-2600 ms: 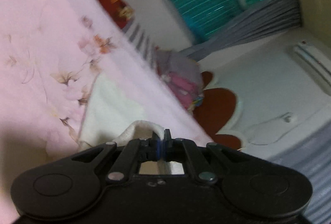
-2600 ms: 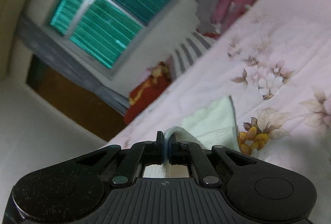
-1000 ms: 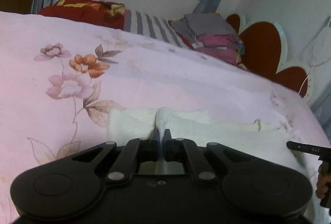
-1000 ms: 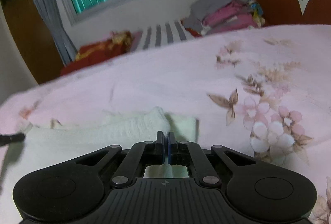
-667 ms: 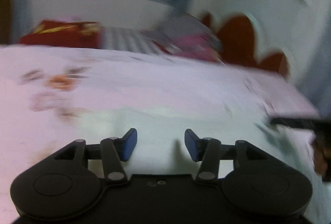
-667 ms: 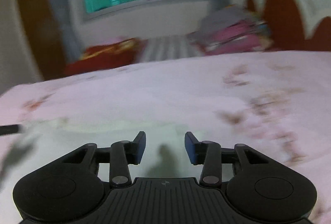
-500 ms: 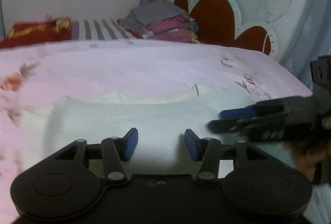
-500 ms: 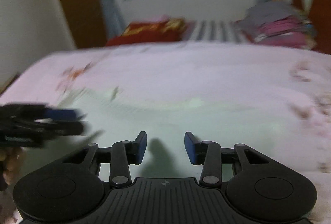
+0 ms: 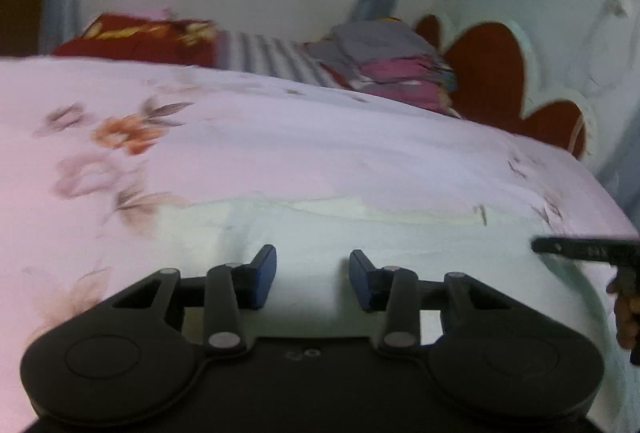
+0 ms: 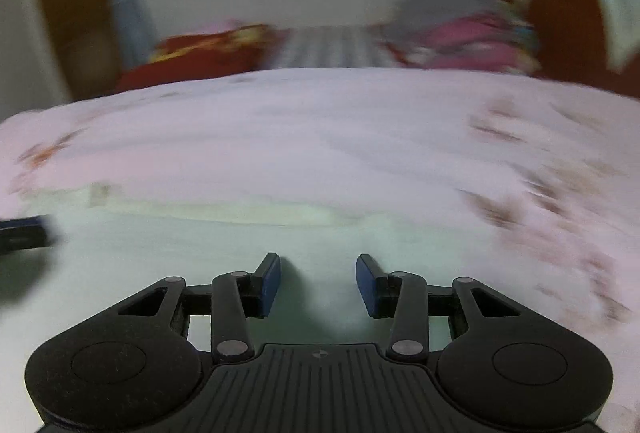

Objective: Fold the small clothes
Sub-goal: 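Fold the hem over toward the collar with both tools and release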

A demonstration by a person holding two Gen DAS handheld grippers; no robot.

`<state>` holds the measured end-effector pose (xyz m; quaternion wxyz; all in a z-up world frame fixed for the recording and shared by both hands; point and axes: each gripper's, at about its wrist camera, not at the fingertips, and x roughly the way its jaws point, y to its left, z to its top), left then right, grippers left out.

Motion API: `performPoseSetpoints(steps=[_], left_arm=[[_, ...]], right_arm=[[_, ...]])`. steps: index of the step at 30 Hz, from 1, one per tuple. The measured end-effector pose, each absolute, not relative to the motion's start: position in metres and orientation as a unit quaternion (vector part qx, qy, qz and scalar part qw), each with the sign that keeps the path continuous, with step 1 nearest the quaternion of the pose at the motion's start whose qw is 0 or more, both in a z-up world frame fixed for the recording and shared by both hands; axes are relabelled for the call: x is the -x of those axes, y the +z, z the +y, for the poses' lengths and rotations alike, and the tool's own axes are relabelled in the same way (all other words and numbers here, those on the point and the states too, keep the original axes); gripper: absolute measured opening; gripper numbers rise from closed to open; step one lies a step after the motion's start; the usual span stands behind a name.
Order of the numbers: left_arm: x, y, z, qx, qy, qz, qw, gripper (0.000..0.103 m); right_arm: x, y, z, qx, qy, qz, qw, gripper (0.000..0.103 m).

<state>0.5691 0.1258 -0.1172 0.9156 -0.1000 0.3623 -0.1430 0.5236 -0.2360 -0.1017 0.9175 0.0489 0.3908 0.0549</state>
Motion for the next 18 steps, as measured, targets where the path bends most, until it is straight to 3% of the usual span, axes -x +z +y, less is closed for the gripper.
performPoseSetpoints(steps=[3,4,7,12,15,18], left_arm=[[-0.551,-0.100,0.114,0.077,-0.119,0.342,0.929,0.067],[-0.541,-0.095,0.105,0.064,-0.127,0.327,0.934,0.069],[-0.515,-0.092,0.076,0.045,-0.167,0.315,0.933,0.069],[-0.499,-0.109,0.040,0.029,-0.196,0.347,0.917,0.068],[-0.497,-0.115,0.060,0.032,-0.170,0.352,0.920,0.068],[-0.492,-0.116,0.095,0.044,-0.133,0.352,0.926,0.060]], right_arm=[[-0.521,-0.097,-0.246,-0.060,0.056,0.394,0.916,0.041],[-0.516,-0.092,-0.242,-0.058,0.050,0.386,0.920,0.041],[-0.492,-0.080,-0.219,-0.064,0.098,0.357,0.927,0.041],[-0.469,-0.088,-0.170,-0.045,0.186,0.379,0.905,0.041],[-0.461,-0.093,-0.164,-0.018,0.188,0.381,0.905,0.041],[-0.455,-0.097,-0.194,-0.009,0.113,0.381,0.918,0.041]])
